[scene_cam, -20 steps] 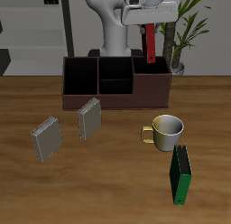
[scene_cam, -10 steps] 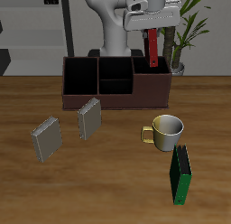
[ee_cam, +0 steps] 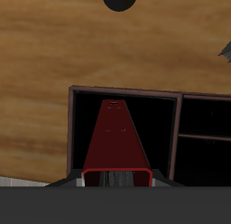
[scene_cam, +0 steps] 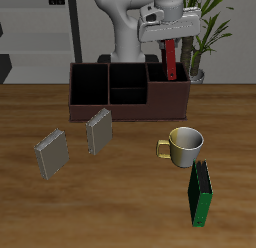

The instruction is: Place the red book into the back desk caddy's right compartment

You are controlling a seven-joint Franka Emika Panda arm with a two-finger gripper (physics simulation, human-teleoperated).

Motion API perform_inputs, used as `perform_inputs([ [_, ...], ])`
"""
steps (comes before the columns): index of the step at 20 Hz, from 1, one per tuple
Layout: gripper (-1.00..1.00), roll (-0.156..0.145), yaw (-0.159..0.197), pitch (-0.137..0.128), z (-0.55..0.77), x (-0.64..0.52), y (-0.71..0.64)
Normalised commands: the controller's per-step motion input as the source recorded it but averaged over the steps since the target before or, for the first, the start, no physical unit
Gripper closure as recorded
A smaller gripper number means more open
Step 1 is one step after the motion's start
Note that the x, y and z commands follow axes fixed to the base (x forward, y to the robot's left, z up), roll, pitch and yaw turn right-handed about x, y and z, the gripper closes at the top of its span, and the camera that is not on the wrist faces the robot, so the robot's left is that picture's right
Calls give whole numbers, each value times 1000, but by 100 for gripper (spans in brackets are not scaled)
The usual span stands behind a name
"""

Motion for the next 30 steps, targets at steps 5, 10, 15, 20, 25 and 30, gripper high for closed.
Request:
perform_inputs([
  [5,100,7,1,29,-142,30,1],
  [10,100,23,4,27,-158,9,60],
  [15,100,8,11,23,-181,43,52],
  [20,100,1,15,17,-136,49,21],
  [25,100,-2,9,27,-162,70,-22],
  [30,100,-1,4,19,-148,45,-6],
])
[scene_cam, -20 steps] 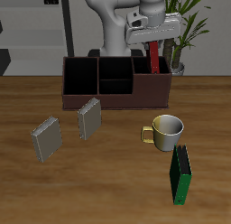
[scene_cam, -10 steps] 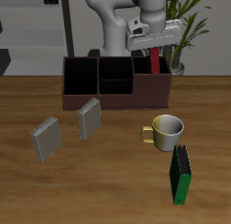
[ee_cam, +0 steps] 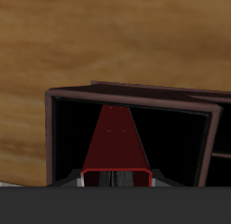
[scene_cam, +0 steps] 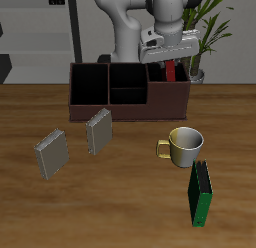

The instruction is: Place the red book into the back desk caddy's right compartment

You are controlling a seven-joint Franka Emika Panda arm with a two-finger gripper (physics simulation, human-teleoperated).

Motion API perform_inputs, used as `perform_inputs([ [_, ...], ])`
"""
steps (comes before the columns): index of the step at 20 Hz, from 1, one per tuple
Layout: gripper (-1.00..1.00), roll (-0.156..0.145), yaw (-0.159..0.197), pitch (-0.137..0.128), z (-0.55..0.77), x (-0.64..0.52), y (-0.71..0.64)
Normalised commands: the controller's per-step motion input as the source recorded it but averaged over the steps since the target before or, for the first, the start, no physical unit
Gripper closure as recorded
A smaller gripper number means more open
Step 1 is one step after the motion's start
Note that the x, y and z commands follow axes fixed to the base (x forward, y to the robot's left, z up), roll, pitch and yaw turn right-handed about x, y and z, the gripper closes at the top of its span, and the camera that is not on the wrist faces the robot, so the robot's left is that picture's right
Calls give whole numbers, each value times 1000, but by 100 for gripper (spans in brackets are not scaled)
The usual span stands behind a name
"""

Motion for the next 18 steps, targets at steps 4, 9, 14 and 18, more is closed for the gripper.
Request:
perform_inputs([
  [4,100,-8,7,22,-255,41,11],
  [9,100,5,9,30,-203,46,16],
  [14,100,-5,-3,15,-137,28,28],
  [18,100,1,12,22,-113,29,23],
])
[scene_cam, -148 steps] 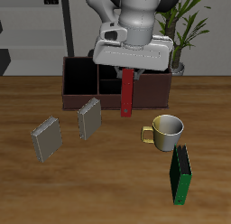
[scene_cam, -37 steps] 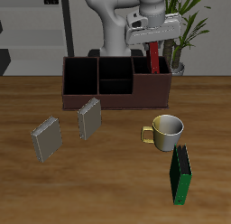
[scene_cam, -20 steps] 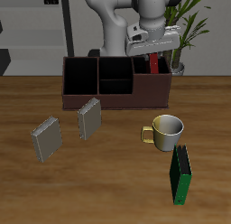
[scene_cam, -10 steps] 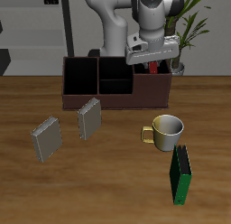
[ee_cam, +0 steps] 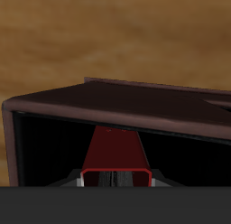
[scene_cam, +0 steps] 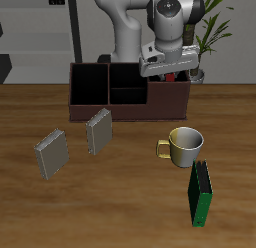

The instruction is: Place the red book into the back desk caddy's right compartment

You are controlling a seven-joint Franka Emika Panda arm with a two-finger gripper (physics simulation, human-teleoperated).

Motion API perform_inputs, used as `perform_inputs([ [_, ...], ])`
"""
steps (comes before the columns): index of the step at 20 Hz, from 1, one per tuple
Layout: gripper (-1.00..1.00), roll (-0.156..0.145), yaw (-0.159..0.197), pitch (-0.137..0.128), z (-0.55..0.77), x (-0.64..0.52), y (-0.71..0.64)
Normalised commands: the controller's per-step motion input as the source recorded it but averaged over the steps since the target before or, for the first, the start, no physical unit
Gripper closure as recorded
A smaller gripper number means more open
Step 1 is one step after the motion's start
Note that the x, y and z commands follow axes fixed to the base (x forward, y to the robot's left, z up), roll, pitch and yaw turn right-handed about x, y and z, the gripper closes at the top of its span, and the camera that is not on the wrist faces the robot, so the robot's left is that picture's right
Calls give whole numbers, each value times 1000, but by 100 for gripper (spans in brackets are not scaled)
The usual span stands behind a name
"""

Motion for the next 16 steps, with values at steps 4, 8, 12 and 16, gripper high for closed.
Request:
perform_inputs([
  [4,-100,15,-22,23,-123,-2,32],
  [8,-100,7,-10,6,26,48,-29],
  [12,-100,-2,-24,-3,46,27,-46],
  [16,-100,-1,-10,-1,30,45,-51],
])
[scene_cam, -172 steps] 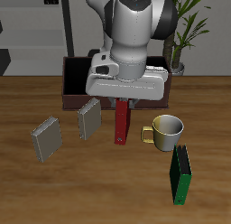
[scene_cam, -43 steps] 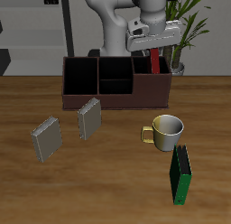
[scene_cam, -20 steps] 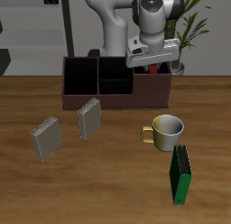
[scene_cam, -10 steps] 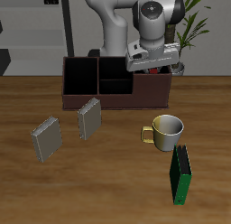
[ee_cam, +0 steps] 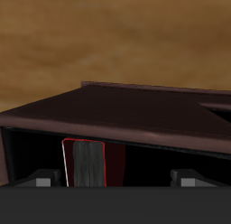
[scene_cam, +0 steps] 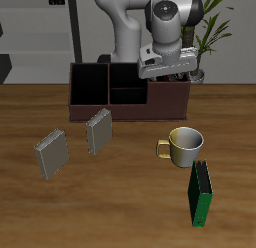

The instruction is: Place the red book into the back desk caddy's right compartment

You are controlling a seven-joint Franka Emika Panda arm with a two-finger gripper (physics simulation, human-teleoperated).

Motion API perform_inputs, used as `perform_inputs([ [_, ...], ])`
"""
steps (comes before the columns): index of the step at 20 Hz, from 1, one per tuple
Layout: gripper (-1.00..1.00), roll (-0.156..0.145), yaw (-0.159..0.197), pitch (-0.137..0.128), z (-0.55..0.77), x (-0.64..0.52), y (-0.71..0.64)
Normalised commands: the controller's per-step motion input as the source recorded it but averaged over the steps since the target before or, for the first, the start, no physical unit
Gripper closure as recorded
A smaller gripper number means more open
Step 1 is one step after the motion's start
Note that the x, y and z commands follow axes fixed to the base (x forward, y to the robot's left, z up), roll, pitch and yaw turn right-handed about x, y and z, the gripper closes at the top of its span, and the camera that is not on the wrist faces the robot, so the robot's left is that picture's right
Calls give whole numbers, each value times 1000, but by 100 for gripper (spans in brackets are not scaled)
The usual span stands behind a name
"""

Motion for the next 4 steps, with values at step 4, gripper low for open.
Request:
perform_inputs([
  [4,-100,8,-8,-14,82,10,-6],
])
